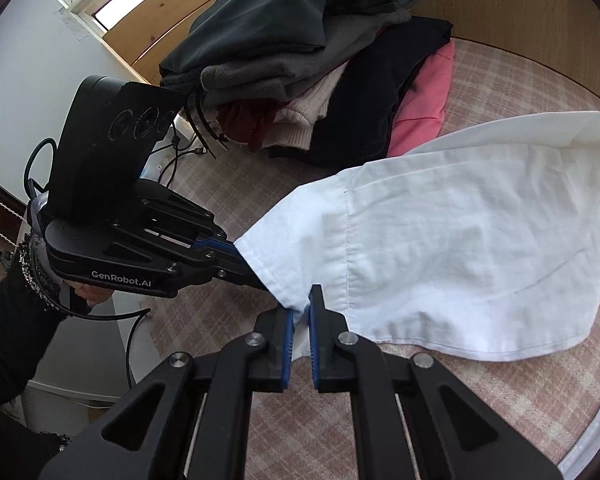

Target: Fold clothes

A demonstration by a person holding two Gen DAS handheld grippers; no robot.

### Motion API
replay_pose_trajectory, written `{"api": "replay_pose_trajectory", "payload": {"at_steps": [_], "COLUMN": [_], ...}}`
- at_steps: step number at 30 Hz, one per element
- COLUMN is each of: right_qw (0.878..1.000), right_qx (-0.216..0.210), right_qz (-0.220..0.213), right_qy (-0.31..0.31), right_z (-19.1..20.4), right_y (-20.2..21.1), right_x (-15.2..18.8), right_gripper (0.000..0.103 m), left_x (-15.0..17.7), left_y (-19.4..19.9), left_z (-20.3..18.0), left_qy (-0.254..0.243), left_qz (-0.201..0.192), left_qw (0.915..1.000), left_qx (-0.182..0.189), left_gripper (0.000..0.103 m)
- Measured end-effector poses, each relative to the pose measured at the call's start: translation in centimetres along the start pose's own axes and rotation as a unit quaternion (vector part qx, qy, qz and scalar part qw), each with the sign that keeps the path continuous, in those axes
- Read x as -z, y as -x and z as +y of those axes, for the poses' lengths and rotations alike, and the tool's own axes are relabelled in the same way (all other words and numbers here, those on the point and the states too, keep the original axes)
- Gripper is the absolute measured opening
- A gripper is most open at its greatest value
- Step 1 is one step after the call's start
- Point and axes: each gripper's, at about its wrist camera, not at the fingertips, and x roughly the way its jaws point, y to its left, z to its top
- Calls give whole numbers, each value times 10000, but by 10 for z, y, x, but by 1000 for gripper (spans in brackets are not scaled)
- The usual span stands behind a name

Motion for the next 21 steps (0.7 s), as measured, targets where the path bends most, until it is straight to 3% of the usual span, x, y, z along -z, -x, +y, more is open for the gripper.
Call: {"api": "replay_pose_trajectory", "payload": {"at_steps": [7,8,10,12,16,21], "right_qw": [9992,9991,9989,9988,9988,9992], "right_qx": [227,227,217,221,169,29], "right_qz": [220,261,323,348,392,376], "right_qy": [246,258,273,271,222,136], "right_z": [8,8,8,8,4,-1], "right_y": [-21,-25,-31,-35,-41,-43], "right_x": [-3,-3,-2,-2,-2,-2], "right_gripper": [7,7,7,7,7,7], "left_x": [-5,-6,-6,-6,-8,-3], "left_y": [14,15,13,12,11,15], "left_z": [5,4,4,3,-1,-3], "left_qy": [-6,-15,-11,23,28,98], "left_qz": [-142,-128,-104,-116,-182,-224], "left_qw": [9995,9995,9996,9995,9994,9989], "left_qx": [284,278,268,288,282,408], "left_gripper": [3,8,34,42,49,51]}}
